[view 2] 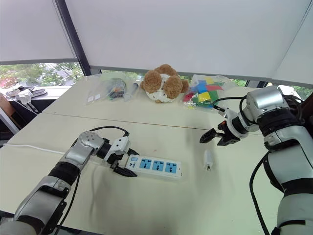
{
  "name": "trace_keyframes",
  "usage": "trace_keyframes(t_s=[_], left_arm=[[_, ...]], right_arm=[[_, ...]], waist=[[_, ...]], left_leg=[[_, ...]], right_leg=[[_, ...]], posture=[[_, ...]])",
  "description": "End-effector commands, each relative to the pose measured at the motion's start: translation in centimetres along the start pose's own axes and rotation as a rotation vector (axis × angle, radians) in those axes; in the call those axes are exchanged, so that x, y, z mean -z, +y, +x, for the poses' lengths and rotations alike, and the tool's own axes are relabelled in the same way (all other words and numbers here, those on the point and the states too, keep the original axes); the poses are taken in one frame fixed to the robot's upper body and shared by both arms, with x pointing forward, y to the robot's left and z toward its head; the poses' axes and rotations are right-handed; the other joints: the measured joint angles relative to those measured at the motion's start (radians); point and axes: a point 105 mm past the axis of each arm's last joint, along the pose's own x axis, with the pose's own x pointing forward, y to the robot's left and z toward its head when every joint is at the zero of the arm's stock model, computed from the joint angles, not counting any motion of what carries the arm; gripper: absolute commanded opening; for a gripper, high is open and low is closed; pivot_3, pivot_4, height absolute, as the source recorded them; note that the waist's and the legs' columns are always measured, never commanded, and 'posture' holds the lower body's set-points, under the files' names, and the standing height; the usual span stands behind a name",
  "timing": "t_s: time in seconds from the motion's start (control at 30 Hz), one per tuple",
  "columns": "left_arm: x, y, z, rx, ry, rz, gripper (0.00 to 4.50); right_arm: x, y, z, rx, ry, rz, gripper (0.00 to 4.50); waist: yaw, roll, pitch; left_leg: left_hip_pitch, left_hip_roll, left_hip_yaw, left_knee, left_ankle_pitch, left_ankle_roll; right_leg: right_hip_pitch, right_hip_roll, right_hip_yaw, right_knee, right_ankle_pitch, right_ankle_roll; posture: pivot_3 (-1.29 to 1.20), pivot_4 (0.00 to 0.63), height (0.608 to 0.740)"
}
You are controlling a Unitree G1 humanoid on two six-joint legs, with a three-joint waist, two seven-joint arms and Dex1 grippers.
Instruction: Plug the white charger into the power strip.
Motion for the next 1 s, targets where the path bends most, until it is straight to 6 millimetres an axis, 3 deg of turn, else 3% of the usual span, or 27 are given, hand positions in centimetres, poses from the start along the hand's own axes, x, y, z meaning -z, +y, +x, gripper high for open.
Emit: trace_keyframes(t_s=[0.03,0.3,0.7,0.8,1.0], left_arm=[[0.9,-0.7,0.8,0.027,0.028,-0.028,3.07],[1.2,0.3,0.6,-0.016,0.044,-0.049,3.07],[0.8,0.0,0.9,-0.010,0.016,-0.055,3.07],[0.8,-0.1,1.1,-0.015,0.013,-0.057,3.07],[1.0,-0.3,1.0,-0.023,0.014,-0.065,3.07]], right_arm=[[-0.2,0.7,-0.5,-0.007,0.007,-0.039,4.50],[0.9,0.3,1.5,0.004,0.078,-0.031,4.50],[1.1,-0.8,4.1,0.065,0.114,-0.032,4.50],[1.2,-1.2,4.8,0.088,0.119,-0.051,3.70],[1.2,-2.0,4.8,0.114,0.113,-0.028,0.81]], waist=[[0.000,0.000,0.000],[0.001,0.002,-0.001],[0.000,0.002,-0.001],[0.001,0.002,-0.001],[0.001,0.003,-0.002]], left_leg=[[0.000,0.000,0.000,0.000,0.000,0.000],[0.000,0.000,0.000,0.003,0.000,0.000],[0.000,0.000,0.000,0.010,-0.001,0.002],[0.000,0.000,0.000,0.010,-0.001,0.002],[0.000,0.000,-0.001,0.010,-0.001,0.002]], right_leg=[[0.000,0.000,0.000,0.000,0.000,0.000],[0.001,0.000,0.000,0.001,0.000,0.000],[0.002,0.000,0.000,0.004,0.000,0.000],[0.002,0.000,0.000,0.004,0.000,0.000],[0.003,0.000,0.000,0.004,0.000,0.000]], posture=[[0.00,0.150,0.739],[0.00,0.150,0.739],[0.00,0.150,0.739],[0.00,0.150,0.739],[0.00,0.150,0.739]])
